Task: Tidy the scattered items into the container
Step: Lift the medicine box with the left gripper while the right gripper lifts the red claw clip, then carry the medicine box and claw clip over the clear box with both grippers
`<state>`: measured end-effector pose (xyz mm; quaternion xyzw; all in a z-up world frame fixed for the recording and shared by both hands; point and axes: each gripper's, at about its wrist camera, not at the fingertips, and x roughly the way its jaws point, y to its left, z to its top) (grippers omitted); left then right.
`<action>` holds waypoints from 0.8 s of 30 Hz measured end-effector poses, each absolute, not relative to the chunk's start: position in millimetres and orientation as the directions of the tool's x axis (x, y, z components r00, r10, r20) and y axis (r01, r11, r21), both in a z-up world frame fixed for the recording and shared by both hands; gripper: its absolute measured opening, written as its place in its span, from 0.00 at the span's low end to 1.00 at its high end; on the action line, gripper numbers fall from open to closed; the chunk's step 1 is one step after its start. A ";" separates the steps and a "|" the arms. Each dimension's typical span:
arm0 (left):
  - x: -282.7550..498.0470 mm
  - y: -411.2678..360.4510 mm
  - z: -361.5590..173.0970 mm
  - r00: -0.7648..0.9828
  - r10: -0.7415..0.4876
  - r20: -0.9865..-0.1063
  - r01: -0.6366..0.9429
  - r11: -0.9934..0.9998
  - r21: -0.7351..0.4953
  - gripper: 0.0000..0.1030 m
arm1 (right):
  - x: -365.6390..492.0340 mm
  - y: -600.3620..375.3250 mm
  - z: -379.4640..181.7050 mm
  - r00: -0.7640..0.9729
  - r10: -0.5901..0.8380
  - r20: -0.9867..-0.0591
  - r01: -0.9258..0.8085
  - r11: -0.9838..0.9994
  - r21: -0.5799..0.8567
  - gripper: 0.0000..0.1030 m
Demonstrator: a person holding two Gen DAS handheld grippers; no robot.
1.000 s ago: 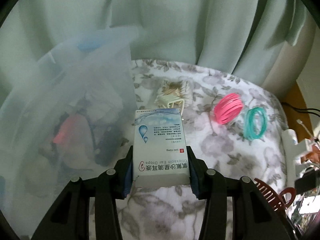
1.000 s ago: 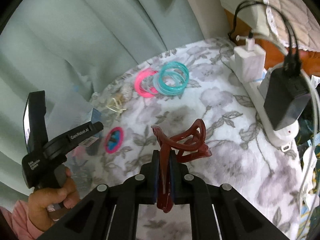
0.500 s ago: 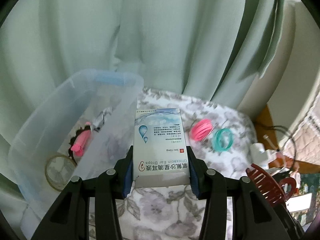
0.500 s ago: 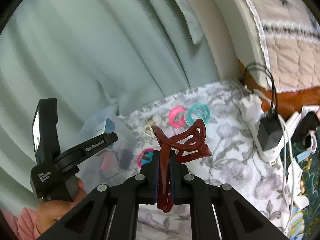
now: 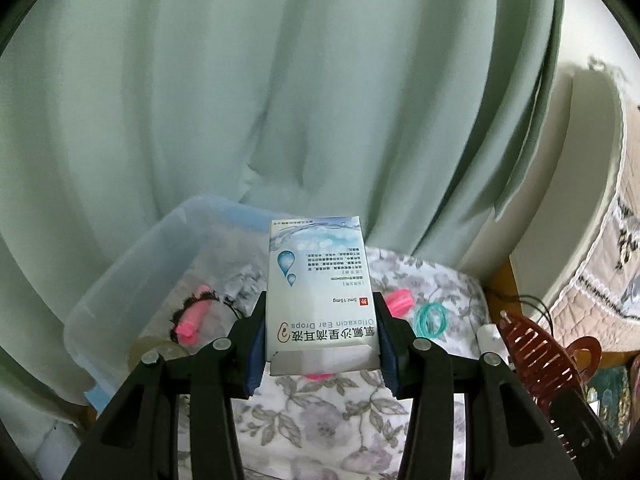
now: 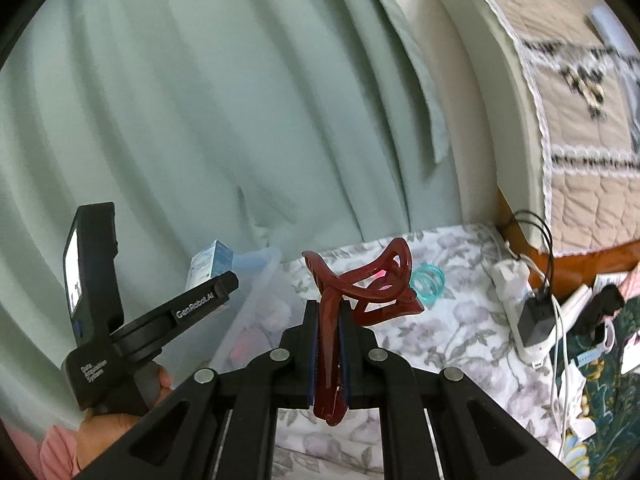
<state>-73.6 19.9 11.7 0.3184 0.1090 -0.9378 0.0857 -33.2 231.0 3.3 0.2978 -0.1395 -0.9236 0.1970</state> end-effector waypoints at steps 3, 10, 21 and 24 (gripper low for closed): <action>-68.8 5.4 16.7 -0.793 -0.097 -0.601 0.238 -0.958 -0.161 0.47 | -27.2 217.7 14.9 -0.751 -0.451 -0.482 0.306 -0.885 0.350 0.09; -61.3 -31.2 24.7 -0.811 -0.107 -0.575 0.259 -0.947 -0.188 0.47 | -27.2 172.5 36.3 -0.739 -0.471 -0.481 0.371 -0.881 0.294 0.09; -51.9 -113.2 17.9 -0.806 -0.147 -0.573 0.351 -0.898 -0.265 0.47 | -33.9 85.6 48.5 -0.673 -0.538 -0.508 0.512 -0.834 0.205 0.09; -55.4 -130.3 6.7 -0.791 -0.135 -0.597 0.352 -0.898 -0.263 0.47 | -37.0 61.2 43.5 -0.648 -0.546 -0.531 0.539 -0.821 0.186 0.09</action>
